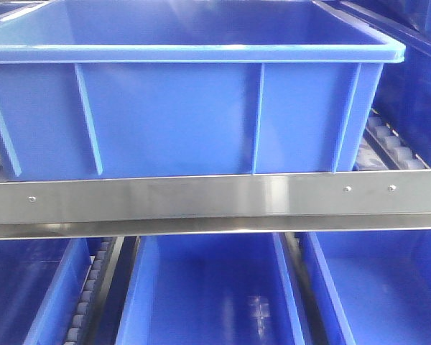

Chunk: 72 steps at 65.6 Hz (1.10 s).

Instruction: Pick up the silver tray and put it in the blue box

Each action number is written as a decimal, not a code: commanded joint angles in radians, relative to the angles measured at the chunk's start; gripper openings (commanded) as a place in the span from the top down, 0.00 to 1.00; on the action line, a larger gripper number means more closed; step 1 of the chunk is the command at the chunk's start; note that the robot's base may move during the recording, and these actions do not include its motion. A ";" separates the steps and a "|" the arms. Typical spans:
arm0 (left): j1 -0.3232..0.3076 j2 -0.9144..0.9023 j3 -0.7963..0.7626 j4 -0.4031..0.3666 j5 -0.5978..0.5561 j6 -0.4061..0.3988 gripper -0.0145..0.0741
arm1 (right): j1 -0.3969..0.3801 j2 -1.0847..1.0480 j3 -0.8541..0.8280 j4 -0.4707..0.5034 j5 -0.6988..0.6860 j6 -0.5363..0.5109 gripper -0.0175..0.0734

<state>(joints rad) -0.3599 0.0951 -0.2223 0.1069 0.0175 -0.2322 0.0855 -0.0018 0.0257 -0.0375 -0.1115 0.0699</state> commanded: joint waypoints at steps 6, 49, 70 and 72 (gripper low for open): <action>-0.005 0.010 -0.029 -0.007 -0.080 -0.002 0.84 | -0.016 -0.029 -0.016 0.004 -0.076 -0.016 0.75; -0.005 0.010 -0.029 -0.007 -0.080 -0.002 0.84 | -0.016 -0.029 -0.016 0.004 -0.080 -0.016 0.75; 0.004 0.010 -0.027 0.104 -0.007 0.002 0.84 | -0.016 -0.029 -0.016 0.004 -0.080 -0.016 0.75; 0.008 0.010 -0.027 0.118 0.024 0.002 0.84 | -0.016 -0.029 -0.016 0.004 -0.080 -0.016 0.75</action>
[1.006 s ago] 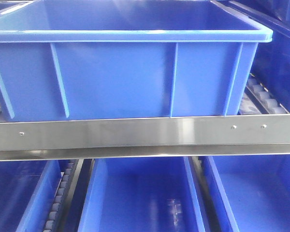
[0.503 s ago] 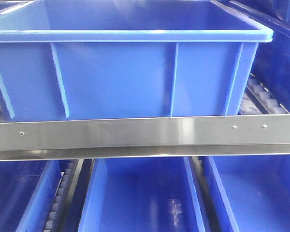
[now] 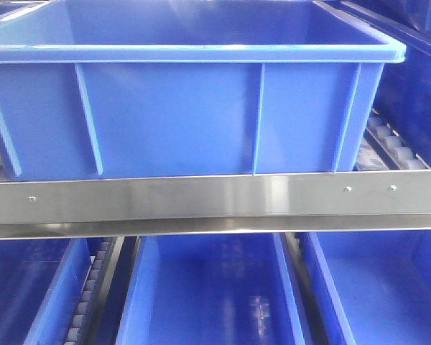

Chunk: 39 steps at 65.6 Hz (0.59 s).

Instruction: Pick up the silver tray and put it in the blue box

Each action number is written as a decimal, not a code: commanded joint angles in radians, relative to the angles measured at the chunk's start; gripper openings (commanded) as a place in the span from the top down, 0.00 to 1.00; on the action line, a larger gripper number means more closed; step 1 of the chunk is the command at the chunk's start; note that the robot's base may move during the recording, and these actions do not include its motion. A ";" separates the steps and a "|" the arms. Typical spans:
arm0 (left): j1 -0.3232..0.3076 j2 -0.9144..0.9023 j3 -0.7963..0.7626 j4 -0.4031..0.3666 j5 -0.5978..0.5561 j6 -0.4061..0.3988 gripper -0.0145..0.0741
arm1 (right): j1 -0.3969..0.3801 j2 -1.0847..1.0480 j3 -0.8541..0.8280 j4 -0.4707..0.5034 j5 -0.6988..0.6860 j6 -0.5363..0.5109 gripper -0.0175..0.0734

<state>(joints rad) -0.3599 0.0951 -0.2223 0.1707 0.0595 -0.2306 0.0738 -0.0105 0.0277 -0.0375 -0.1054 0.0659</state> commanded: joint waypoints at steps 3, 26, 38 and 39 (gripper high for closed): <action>0.023 0.010 -0.027 0.048 0.020 0.000 0.84 | -0.005 -0.020 -0.018 0.004 -0.086 -0.012 0.75; 0.331 -0.075 0.090 -0.190 -0.126 0.293 0.84 | -0.005 -0.020 -0.018 0.004 -0.085 -0.012 0.75; 0.372 -0.119 0.210 -0.204 -0.197 0.276 0.84 | -0.005 -0.020 -0.018 0.004 -0.085 -0.012 0.75; 0.370 -0.119 0.217 -0.204 -0.197 0.276 0.84 | -0.005 -0.020 -0.018 0.004 -0.085 -0.012 0.75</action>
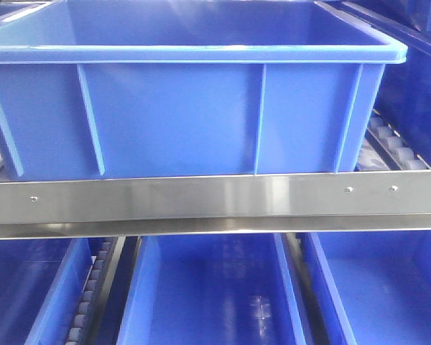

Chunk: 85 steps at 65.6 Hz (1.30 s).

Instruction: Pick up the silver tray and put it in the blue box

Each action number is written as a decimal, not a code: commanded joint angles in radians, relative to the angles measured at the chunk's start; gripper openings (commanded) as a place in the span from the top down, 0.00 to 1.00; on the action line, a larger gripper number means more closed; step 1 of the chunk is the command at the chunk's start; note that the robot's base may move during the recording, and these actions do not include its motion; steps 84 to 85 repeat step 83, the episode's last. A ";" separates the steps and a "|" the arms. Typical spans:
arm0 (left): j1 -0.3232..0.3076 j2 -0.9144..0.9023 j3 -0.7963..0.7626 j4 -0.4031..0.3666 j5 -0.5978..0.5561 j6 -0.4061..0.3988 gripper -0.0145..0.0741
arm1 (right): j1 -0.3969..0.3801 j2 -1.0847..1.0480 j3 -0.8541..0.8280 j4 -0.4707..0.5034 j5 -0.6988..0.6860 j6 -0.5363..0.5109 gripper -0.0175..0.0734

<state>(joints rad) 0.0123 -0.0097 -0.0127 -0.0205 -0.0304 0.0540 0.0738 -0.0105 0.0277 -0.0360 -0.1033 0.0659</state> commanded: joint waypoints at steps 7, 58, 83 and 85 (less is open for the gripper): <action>-0.028 -0.018 0.063 -0.013 -0.144 -0.047 0.84 | -0.005 -0.020 -0.018 0.002 -0.087 -0.012 0.75; -0.062 -0.018 0.060 -0.007 -0.083 -0.061 0.84 | -0.005 -0.020 -0.018 0.002 -0.087 -0.012 0.75; -0.062 -0.018 0.060 -0.007 -0.083 -0.061 0.84 | -0.005 -0.020 -0.018 0.002 -0.087 -0.012 0.75; -0.062 -0.018 0.060 -0.007 -0.083 -0.061 0.84 | -0.005 -0.020 -0.018 0.002 -0.087 -0.012 0.75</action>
